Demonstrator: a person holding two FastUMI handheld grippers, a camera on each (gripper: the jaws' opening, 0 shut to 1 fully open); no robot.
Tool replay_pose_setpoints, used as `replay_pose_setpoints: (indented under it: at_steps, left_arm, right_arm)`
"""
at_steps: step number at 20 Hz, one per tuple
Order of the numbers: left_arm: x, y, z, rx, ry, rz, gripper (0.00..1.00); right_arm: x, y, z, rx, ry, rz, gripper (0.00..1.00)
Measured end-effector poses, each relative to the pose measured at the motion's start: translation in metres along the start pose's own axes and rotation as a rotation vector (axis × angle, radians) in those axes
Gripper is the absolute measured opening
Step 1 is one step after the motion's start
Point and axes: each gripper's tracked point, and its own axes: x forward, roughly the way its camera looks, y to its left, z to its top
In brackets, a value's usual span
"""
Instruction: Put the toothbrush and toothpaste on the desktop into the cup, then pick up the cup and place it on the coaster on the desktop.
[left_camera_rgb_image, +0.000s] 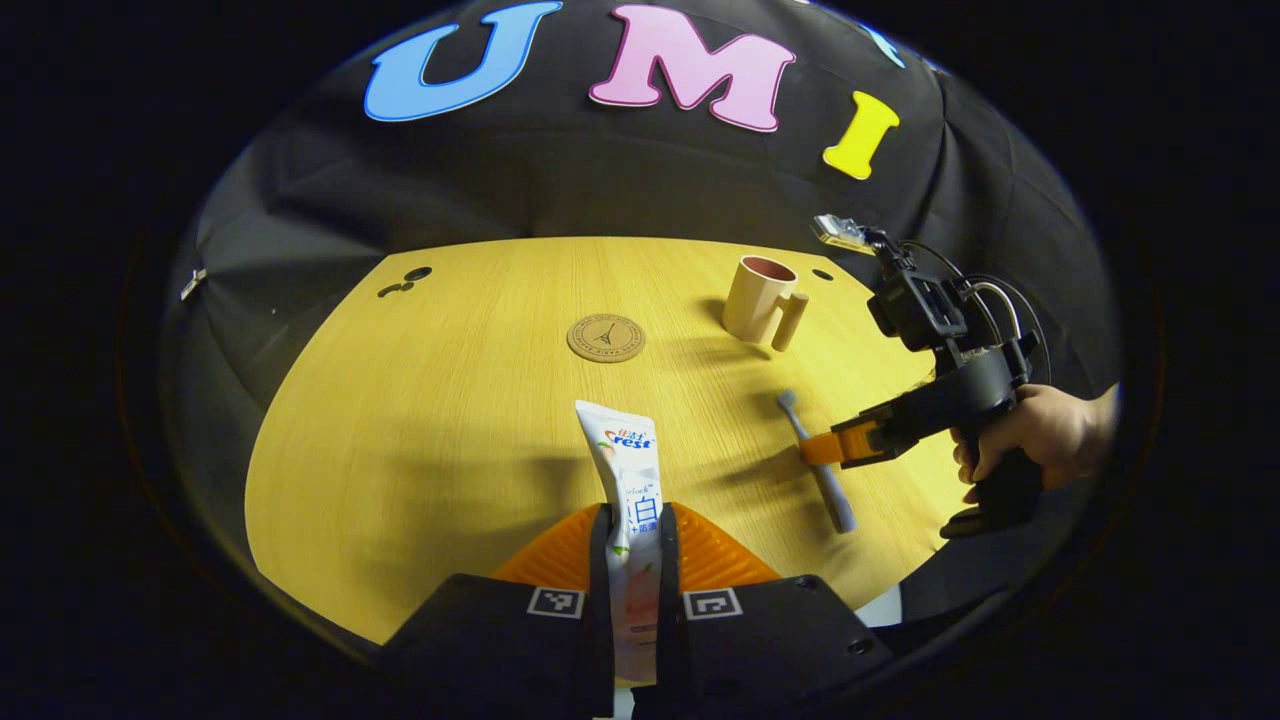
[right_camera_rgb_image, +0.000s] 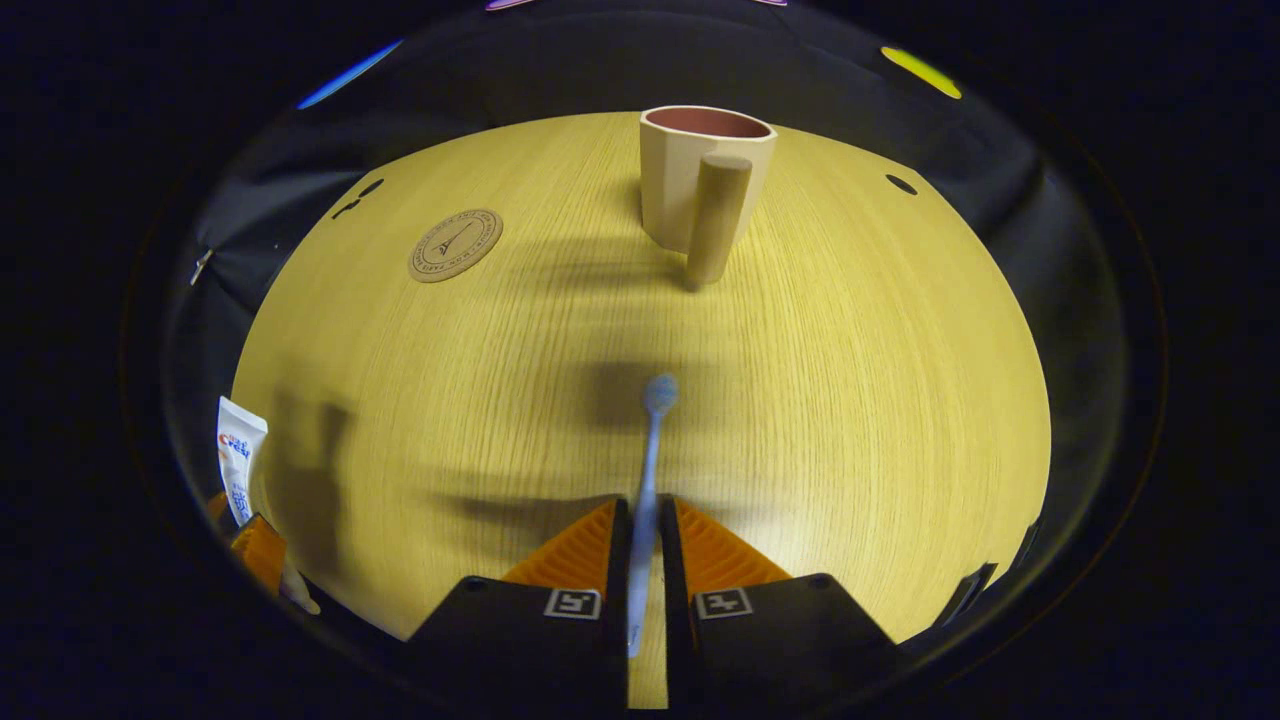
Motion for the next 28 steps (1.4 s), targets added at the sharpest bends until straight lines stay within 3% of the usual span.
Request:
replay_pose_setpoints:
  at_steps: [7, 15, 17, 18, 22, 25, 26, 28]
  left_arm:
    - [0.006, 0.008, 0.005, -0.003, -0.019, -0.036, 0.22]
    - [0.006, -0.001, 0.016, 0.023, -0.026, -0.065, 0.22]
    - [0.006, -0.005, 0.028, 0.028, -0.053, -0.06, 0.27]
    - [0.008, -0.01, 0.033, 0.024, -0.059, -0.064, 0.22]
    - [0.011, -0.026, 0.064, -0.01, -0.094, -0.059, 0.22]
    - [0.015, -0.047, 0.105, -0.042, -0.156, -0.077, 0.22]
    - [0.019, -0.053, 0.118, -0.052, -0.174, -0.084, 0.17]
    - [0.025, -0.067, 0.149, -0.06, -0.215, -0.095, 0.22]
  right_arm:
    - [-0.001, 0.004, 0.004, -0.039, -0.018, 0.027, 0.06]
    - [-0.012, -0.003, 0.009, -0.031, -0.054, 0.052, 0.05]
    - [-0.02, -0.008, 0.014, -0.011, -0.074, 0.076, 0.05]
    - [-0.025, -0.013, 0.016, -0.002, -0.086, 0.086, 0.05]
    - [-0.041, -0.033, 0.019, 0.023, -0.108, 0.131, 0.05]
    - [-0.051, -0.048, 0.022, 0.009, -0.134, 0.149, 0.05]
    - [-0.055, -0.053, 0.023, 0.005, -0.141, 0.158, 0.05]
    - [-0.063, -0.064, 0.028, 0.005, -0.158, 0.173, 0.05]
